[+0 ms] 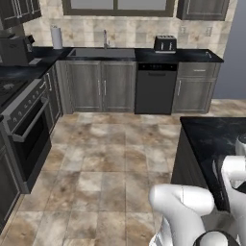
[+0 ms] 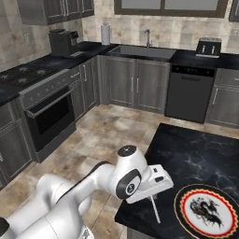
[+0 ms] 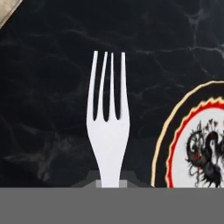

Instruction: Take the fork and place it on the left side of the plate. Then take the spoon and place it on the right side of the plate. Make sure they're directly next to the plate.

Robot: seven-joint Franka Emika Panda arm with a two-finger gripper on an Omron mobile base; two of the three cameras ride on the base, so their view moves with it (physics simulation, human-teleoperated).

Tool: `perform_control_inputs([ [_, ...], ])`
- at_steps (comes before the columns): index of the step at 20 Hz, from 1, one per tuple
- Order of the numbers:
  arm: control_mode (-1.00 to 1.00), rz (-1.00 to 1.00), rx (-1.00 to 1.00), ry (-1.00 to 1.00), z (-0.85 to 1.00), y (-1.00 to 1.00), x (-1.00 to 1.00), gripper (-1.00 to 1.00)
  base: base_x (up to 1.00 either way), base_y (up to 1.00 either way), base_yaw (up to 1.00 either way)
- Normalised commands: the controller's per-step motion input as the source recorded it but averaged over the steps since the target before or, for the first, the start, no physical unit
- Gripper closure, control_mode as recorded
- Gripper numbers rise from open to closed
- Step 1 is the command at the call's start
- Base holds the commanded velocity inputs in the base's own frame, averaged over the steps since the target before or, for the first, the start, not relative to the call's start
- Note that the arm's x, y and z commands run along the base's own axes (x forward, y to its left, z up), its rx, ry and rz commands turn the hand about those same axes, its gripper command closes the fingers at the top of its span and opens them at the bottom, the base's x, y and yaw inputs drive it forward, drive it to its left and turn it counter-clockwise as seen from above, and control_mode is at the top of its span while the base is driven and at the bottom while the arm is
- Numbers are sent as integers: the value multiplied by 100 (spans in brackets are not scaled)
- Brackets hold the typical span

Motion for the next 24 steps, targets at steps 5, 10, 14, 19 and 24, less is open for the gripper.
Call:
perform_control_inputs([
  [5, -100, -19, 0, 0, -12, -3, 36, 100, 0, 0, 0],
  [10, -100, -23, 0, 0, -4, 0, 40, 100, 0, 0, 0],
  [14, -100, -21, 0, 0, -14, -16, 27, 100, 0, 0, 0],
  [19, -100, -21, 0, 0, -20, -33, 13, 100, 0, 0, 0],
  [24, -100, -17, 0, 0, -10, -26, 7, 100, 0, 0, 0],
])
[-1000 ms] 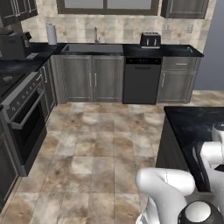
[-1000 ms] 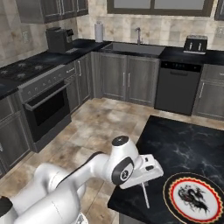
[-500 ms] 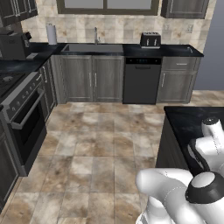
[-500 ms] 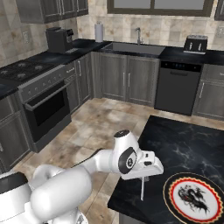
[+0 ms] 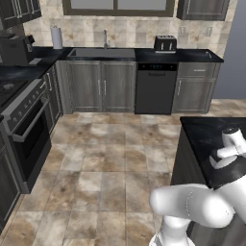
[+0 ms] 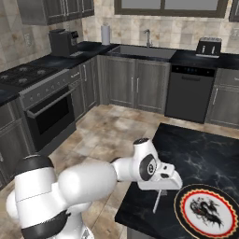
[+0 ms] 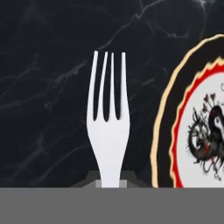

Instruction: Take the fork and place it on the left side of the plate. Then take the spoon and place it on the right side of the plate. Make sure they're directly next to the plate.

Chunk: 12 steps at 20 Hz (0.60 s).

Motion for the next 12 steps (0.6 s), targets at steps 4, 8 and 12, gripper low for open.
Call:
perform_control_inputs([
  [4, -100, -11, 0, 0, -1, -12, 12, 100, 0, 0, 0],
  [8, -100, -2, 0, 0, -3, -22, 4, 100, 0, 0, 0],
  [12, -100, 0, -2, -2, -13, -34, 0, 100, 0, 0, 0],
])
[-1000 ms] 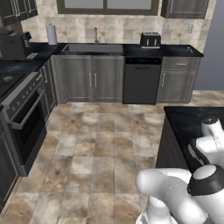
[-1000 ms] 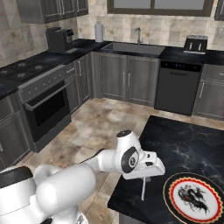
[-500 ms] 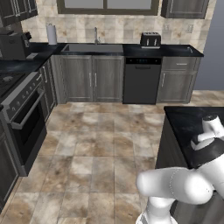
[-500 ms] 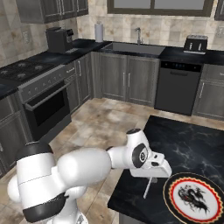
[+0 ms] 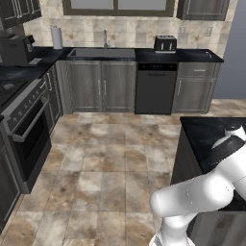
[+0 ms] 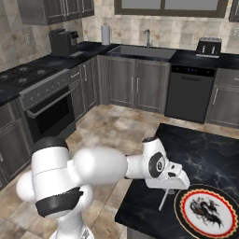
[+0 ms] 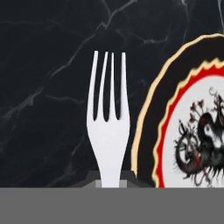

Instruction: Take the fork and place it on the left side of the plate. Then take the spoon and place it on the right side of the plate. Make sure they're directly next to the plate.

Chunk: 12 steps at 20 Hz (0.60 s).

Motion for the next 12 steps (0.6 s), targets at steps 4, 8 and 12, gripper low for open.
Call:
perform_control_inputs([
  [4, -100, 0, -2, -2, -9, -35, 0, 100, 0, 0, 0],
  [8, -100, 0, 0, -1, 0, -5, 1, 100, 0, 0, 0],
  [12, -100, 0, 0, -4, 0, 0, 5, 100, 0, 0, 0],
])
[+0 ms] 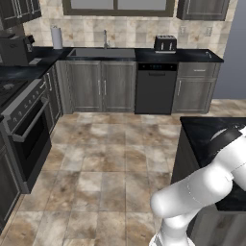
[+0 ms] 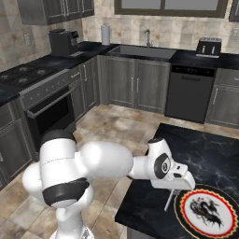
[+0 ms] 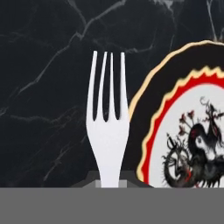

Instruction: Take the fork and place it on the left side of the plate. Then take the spoon and place it on the right side of the plate. Make sure they're directly next to the plate.

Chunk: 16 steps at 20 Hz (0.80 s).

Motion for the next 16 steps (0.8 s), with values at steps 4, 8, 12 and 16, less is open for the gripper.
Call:
perform_control_inputs([
  [4, -100, 0, 0, -2, 0, 1, 7, 100, 0, 0, 0],
  [8, -100, 0, -1, -1, -5, 2, 0, 100, 0, 0, 0],
  [12, -100, 0, -1, -1, -6, 3, 0, -100, 0, 0, 0],
  [16, -100, 0, 0, -4, 0, 0, 0, -100, 0, 0, 0],
])
